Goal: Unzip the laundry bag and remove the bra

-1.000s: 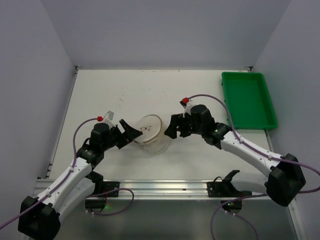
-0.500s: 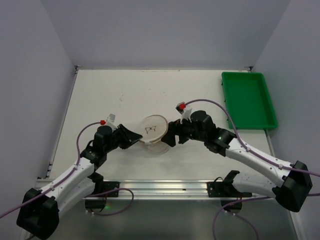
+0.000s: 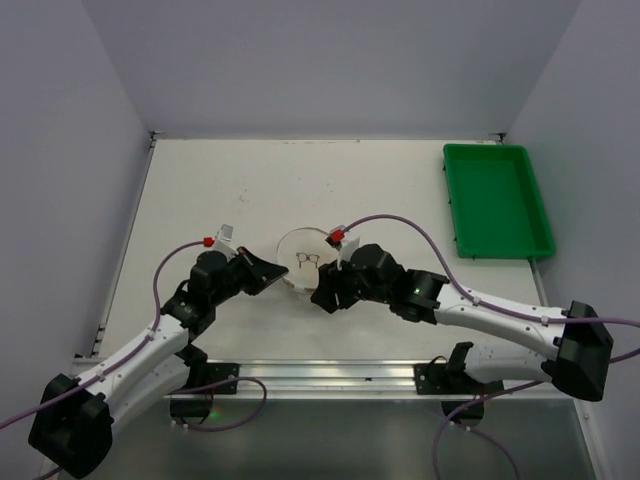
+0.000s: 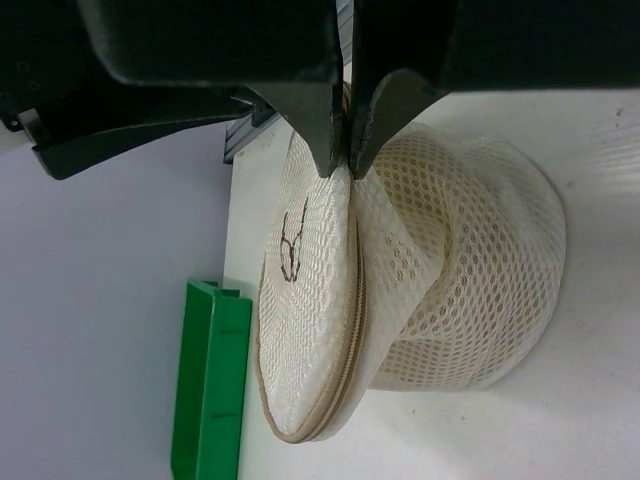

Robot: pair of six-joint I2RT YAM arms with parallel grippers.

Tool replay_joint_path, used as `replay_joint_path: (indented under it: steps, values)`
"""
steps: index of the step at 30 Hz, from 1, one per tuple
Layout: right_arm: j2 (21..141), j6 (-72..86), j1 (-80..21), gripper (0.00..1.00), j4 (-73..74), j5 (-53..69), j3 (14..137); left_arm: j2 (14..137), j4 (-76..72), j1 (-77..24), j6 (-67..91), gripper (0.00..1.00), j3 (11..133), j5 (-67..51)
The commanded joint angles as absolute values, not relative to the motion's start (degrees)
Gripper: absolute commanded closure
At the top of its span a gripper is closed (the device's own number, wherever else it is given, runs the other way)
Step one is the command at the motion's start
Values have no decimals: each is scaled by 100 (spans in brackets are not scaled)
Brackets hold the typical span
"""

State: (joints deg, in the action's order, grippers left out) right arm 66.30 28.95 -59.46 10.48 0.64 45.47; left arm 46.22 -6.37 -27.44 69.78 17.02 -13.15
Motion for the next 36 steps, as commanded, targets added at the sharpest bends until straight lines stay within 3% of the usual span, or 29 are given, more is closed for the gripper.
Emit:
replay_joint_path:
  steps: [1,27,33,36]
  values:
    - [6907,3216,-6222,47,773,-499,4702,4544,-896,-2830,7163,100,1925,-1099]
    - [7725,3138,-6275,60,448,-765,5080,4430,-773,-2856,7119,100,1925,-1178]
    - [7814,3120,-6284,73,457,-826,5045,4430,-738,-2848,7075,100,1960,-1213]
    - [7796,3103,-6267,89,544,-992,4984,4438,-660,-2848,6988,100,2004,-1213]
